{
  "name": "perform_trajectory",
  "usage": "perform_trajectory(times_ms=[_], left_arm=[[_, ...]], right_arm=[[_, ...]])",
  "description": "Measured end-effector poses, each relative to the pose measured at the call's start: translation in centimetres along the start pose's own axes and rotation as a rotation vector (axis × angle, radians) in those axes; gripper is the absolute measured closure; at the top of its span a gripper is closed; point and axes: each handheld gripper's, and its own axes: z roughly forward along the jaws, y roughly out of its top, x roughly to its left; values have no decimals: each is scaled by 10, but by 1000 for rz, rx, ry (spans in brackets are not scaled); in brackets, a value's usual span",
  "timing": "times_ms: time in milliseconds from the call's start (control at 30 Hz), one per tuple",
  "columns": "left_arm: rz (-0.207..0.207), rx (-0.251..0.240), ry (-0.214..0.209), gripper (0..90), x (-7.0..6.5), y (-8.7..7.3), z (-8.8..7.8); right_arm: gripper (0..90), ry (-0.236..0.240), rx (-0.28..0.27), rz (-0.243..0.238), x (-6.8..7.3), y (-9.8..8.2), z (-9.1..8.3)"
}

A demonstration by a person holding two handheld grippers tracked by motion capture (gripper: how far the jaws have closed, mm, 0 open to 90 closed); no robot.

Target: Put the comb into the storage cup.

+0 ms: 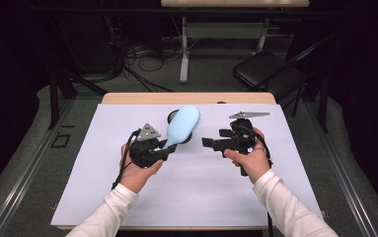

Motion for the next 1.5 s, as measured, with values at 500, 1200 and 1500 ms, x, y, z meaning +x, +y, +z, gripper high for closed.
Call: perform_trajectory(times_ms=[500,1200,1500], left_arm=[[56,-8,-7,693,-13,-8,7],[53,-37,-38,694,-23,-14,12],[48,-51,-39,694,-23,-15,12]], right_arm=[[143,55,-23,47,5,5,-3],[148,53,-17,110,5,18,5],[151,60,-18,143,4,27,9]])
